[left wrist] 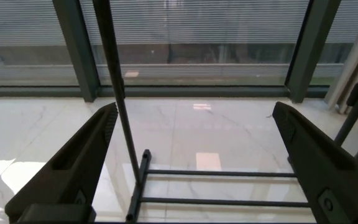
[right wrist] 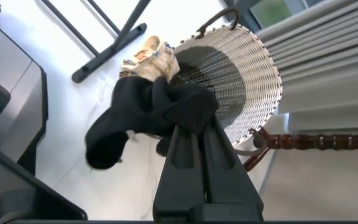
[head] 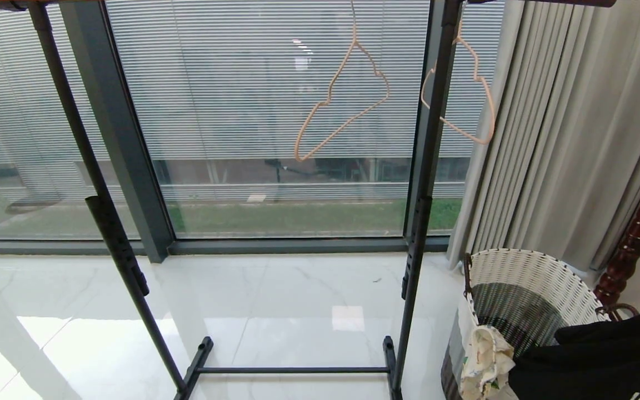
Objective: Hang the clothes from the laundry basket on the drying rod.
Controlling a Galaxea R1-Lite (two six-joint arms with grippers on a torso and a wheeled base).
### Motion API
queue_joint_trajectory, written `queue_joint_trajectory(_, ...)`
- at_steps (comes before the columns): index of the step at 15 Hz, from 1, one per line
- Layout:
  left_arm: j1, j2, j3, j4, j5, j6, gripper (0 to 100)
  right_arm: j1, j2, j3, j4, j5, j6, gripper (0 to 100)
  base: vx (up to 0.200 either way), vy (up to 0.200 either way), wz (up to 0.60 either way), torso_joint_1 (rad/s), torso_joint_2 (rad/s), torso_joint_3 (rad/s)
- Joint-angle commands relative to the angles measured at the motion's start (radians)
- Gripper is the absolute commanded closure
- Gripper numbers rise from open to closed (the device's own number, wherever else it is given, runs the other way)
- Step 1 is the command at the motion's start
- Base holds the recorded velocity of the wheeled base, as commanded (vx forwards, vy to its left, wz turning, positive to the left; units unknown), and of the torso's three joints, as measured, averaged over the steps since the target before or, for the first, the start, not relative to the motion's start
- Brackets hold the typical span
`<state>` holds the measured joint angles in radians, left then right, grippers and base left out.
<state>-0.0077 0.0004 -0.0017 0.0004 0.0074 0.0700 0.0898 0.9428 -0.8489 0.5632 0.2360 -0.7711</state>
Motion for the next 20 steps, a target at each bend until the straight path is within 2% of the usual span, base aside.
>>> queue_joint_trajectory(1, 0.000, 0.000, 0.000, 0.000, 0.000, -0.001, 0, 0.028, 0.001, -0.015, 0.000, 0.000, -0.001, 100, -0.200, 0.000, 0.00, 0.012, 0.00, -0.002)
queue_joint_trajectory(5, 0.000, 0.000, 0.000, 0.000, 0.000, 0.001, 0, 0.091, 0.042, -0.030, -0.002, 0.000, -0.001, 100, -0.200, 0.000, 0.00, 0.004, 0.00, 0.005)
queue_joint_trajectory(11, -0.002, 0.001, 0.002, 0.000, -0.001, -0.001, 0, 0.226, 0.169, -0.122, -0.003, 0.005, 0.009, 100, 0.000, 0.000, 0.00, 0.000, 0.00, 0.000)
queue_joint_trajectory(14, -0.002, 0.000, 0.002, -0.005, -0.001, -0.026, 0, 0.334, 0.249, -0.177, -0.019, 0.011, 0.067, 100, 0.000, 0.000, 0.00, 0.000, 0.00, 0.000)
queue_joint_trajectory(15, -0.003, 0.016, -0.043, -0.007, -0.035, -0.026, 0, 0.387, 0.283, -0.197, -0.055, 0.009, 0.108, 100, 0.000, 0.000, 0.00, 0.000, 0.00, 0.000)
queue_joint_trajectory(16, -0.029, 0.112, -0.150, -0.007, -0.073, -0.052, 0, 0.429, 0.306, -0.196, -0.091, 0.008, 0.133, 100, 0.000, 0.000, 0.00, 0.000, 0.00, 0.000)
queue_joint_trajectory(17, -0.041, 0.224, -0.245, -0.025, -0.069, -0.090, 0, 0.444, 0.327, -0.193, -0.111, 0.008, 0.145, 100, 0.000, 0.000, 0.00, 0.000, 0.00, 0.000)
queue_joint_trajectory(18, -0.037, 0.348, -0.313, -0.060, -0.069, -0.091, 0, 0.449, 0.338, -0.193, -0.115, 0.008, 0.147, 100, 0.000, 0.000, 0.00, 0.000, 0.00, 0.000)
queue_joint_trajectory(20, -0.041, 0.547, -0.373, -0.163, -0.069, -0.067, 0, 0.450, 0.393, -0.190, -0.169, 0.008, 0.156, 100, 0.000, 0.000, 0.00, 0.000, 0.00, 0.000)
